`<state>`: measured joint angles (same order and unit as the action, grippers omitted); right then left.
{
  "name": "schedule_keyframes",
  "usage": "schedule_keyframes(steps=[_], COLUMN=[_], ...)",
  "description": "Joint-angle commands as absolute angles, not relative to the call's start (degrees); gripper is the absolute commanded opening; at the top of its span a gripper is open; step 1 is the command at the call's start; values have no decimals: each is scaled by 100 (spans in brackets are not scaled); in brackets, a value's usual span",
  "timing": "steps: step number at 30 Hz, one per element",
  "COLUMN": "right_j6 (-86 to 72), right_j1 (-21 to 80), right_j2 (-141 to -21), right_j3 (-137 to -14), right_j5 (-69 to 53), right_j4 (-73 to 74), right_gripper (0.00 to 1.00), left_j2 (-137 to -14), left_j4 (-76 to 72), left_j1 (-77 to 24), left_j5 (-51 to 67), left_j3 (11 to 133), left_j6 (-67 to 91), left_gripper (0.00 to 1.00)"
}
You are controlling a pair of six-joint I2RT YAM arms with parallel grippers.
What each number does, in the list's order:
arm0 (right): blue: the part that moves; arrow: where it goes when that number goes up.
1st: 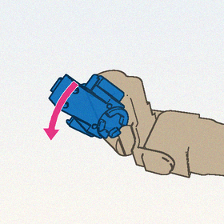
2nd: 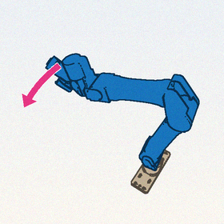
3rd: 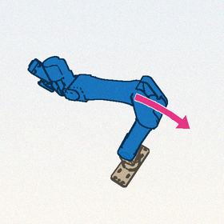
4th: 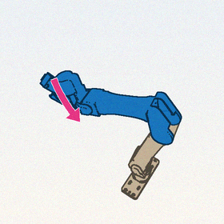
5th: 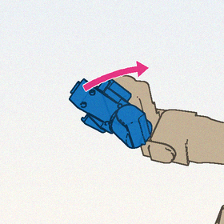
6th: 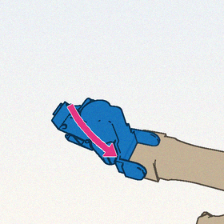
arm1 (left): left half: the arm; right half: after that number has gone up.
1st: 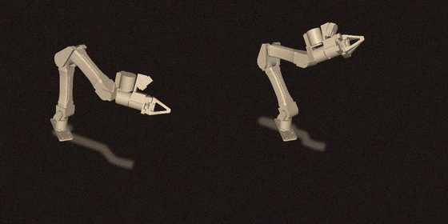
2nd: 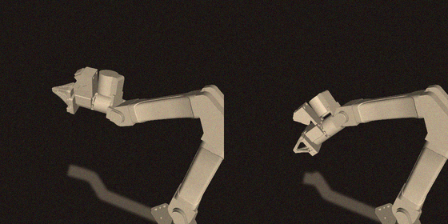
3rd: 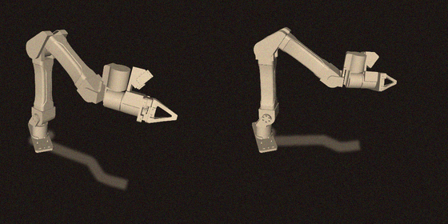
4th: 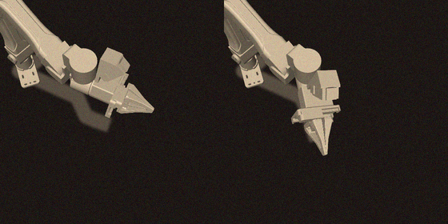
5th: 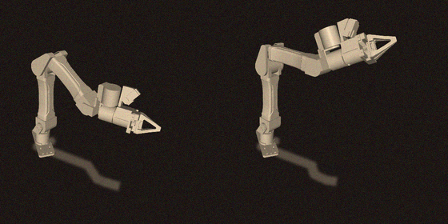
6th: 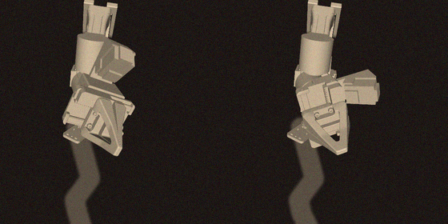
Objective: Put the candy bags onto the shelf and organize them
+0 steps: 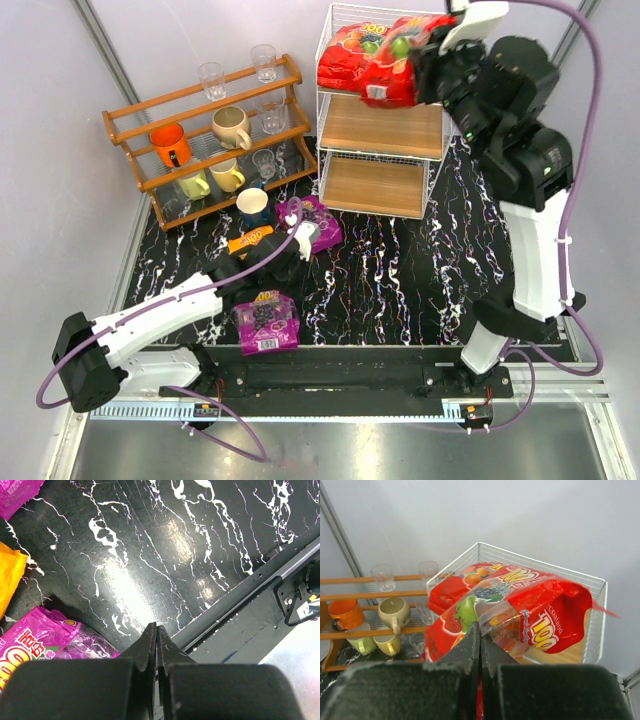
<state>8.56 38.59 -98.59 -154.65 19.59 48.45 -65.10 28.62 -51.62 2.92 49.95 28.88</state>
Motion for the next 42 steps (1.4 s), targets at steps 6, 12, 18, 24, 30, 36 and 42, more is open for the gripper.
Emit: schedule_keyframes(steps=[6, 12, 18, 24, 30, 36, 42], right_j6=[-367, -965, -1784, -2302, -2988, -3217, -3349], right_j1=[1319, 590, 36, -360, -615, -642, -633], right_j2=[-10071, -10590, -10871, -11258, -11847, -12093, -12269], right_j3=[-15469, -15750, -15609, -15618, -16004, -15891, -15865], right_j5=[-2333, -3557, -4236, -4508, -4860, -5010, -5159], right_j4=[4123, 3692, 2805, 2260, 1680, 1451, 1371], right_gripper=[0, 0, 0, 0, 0, 0, 0], left_j2=[-6574, -6636, -6741, -6811, -6926, -7005, -6987], left_j4=[2813, 2821, 2804, 2769, 2751, 2716, 2681], left_j1=[-5159, -5124, -5054, -5019, -4983, -4966, -4957], left_j5=[237, 237, 264, 307, 316, 360, 360], left_j3=[5440, 5511, 5537, 5546, 5598, 5555, 5467], left_j6=[2646, 2558, 2487, 2470, 2426, 2426, 2469], left_gripper=[0, 0, 0, 0, 0, 0, 0])
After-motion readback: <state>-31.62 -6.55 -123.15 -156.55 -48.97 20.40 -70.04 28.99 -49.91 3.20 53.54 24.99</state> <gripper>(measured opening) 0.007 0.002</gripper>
